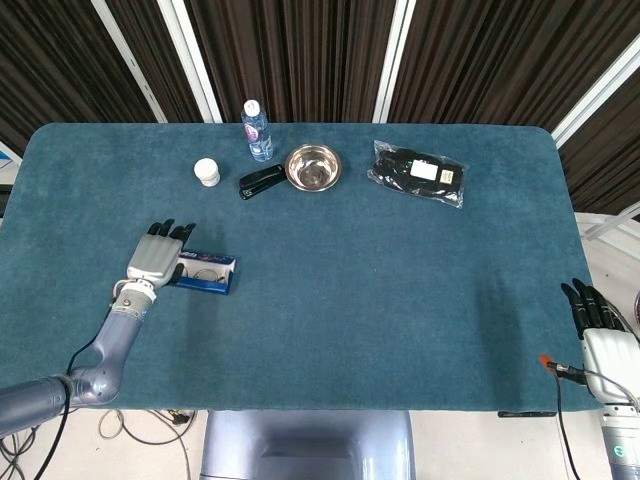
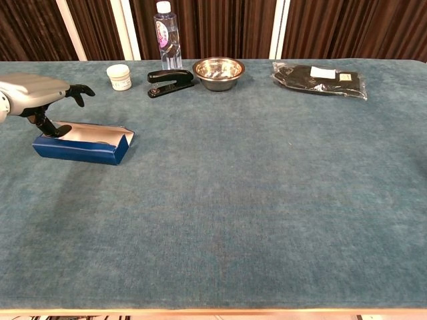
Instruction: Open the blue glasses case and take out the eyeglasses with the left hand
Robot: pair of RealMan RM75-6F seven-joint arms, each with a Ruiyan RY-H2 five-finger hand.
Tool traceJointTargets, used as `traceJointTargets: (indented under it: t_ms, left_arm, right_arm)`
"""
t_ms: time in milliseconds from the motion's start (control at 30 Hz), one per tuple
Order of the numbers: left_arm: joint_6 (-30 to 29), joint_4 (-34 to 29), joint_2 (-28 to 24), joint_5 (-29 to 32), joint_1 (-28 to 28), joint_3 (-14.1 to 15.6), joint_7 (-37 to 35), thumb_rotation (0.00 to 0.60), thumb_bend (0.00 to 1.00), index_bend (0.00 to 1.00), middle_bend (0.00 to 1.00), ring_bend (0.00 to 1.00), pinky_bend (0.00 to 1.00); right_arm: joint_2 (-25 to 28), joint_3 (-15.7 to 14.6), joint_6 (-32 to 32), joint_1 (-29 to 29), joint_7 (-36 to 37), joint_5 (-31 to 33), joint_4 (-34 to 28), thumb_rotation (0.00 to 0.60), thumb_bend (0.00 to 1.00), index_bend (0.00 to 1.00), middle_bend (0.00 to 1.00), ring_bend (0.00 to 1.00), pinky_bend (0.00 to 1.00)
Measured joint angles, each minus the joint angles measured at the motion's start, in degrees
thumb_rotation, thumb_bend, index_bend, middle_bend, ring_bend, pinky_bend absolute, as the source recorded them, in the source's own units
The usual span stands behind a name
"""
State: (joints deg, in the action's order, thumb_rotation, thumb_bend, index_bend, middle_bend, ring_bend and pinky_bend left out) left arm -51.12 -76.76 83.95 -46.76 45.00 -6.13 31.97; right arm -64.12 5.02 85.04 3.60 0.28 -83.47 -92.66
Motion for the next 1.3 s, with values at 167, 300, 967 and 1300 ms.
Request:
traceJointTargets:
  t_ms: [167, 300, 967, 1300]
  left_arm:
    - [0.09, -2.01, -2.02, -0.42, -0.56, 0.18, -0.90, 0.600, 0.35, 0.01, 0.16, 0.04, 0.12]
    - [-0.30, -4.38, -4.15, -1.48, -1.44, 0.47, -2.15, 0.600, 0.26, 0.01, 0.16, 0.04, 0.12]
    - [-5.12, -17.67, -18.40, -17.86, -9.70, 7.48, -9.92, 0.600, 0.15, 0.00, 0.12, 0.04, 0.15]
    - [-2.27, -17.25, -18.50, -16.93, -9.17, 8.35, -7.21, 0.600, 0.19, 0.00, 0.12, 0.04, 0.13]
  right_arm:
    - [0.09, 0.02, -0.06, 0.02, 0.10, 0.02, -0.08, 0.600, 0.13, 0.00, 0.00, 0.00, 0.24]
    - [0.18, 0.02, -0.05, 0.02, 0.11, -0.02, -0.19, 0.600, 0.13, 0.00, 0.00, 0.00, 0.24]
    - [0.23, -0.10, 0.34, -0.13, -0.27, -0.40, -0.33, 0.600, 0.13, 0.00, 0.00, 0.00, 0.24]
    - [0.39, -0.10, 0.13, -0.16, -0.03, -0.14, -0.61, 0.600, 0.13, 0.00, 0.00, 0.00, 0.24]
